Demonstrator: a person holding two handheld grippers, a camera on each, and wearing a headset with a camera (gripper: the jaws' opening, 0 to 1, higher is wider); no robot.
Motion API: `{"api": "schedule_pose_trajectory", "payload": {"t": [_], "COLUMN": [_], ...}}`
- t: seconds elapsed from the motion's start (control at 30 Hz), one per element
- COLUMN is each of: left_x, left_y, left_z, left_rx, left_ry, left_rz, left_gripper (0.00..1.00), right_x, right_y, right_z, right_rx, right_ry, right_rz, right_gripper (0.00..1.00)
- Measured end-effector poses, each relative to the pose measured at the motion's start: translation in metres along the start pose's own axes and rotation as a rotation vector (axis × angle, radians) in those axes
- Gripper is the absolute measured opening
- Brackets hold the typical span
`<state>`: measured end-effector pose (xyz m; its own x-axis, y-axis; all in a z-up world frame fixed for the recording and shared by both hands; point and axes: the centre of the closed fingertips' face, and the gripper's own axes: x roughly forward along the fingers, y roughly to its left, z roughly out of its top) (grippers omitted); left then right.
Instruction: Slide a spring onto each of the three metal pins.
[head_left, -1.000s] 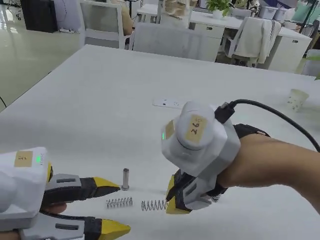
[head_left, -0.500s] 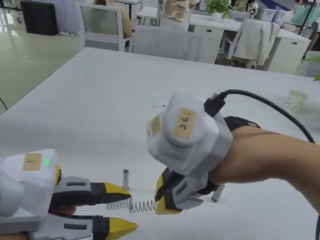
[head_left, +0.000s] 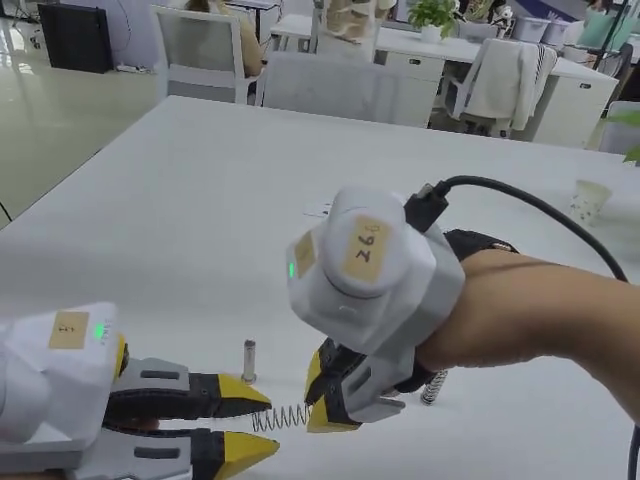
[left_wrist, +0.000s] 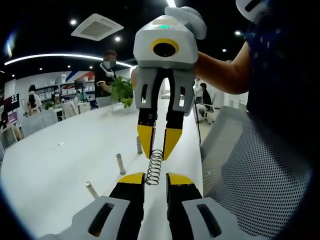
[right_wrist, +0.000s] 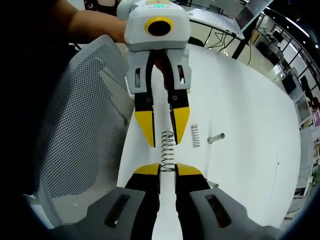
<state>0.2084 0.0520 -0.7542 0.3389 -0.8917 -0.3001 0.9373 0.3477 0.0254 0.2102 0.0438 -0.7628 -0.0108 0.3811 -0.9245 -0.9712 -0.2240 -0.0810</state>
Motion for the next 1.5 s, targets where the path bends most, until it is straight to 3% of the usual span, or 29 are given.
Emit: {"api": "schedule_pose_trajectory", "payload": {"t": [0.2, 0.57, 1.17, 1.5], "left_x": [0.000, 0.001, -0.004, -0.003], "left_y": [0.000, -0.003, -0.006, -0.005], "left_z": [0.001, 0.002, 0.015, 0.012], "left_rx": [0.022, 0.026, 0.031, 0.026], "left_ry": [0.003, 0.000, -0.040, -0.034], "left_rz": [0.001, -0.021, -0.023, -0.021], "left_gripper": [0.03, 0.02, 0.02, 0.02], "right_x": [-0.001, -0.002, 0.007, 0.004], "right_y": [0.001, 0.003, 0.003, 0.002], "right_z": [0.000, -0.001, -0.007, -0.003], "right_rx": [-0.005, -0.010, 0.024, 0.019], "right_ry": [-0.001, -0.007, -0.021, -0.034], "right_rz": [0.001, 0.002, 0.027, 0.013], "right_gripper": [0.08, 0.09, 0.10, 0.09]}}
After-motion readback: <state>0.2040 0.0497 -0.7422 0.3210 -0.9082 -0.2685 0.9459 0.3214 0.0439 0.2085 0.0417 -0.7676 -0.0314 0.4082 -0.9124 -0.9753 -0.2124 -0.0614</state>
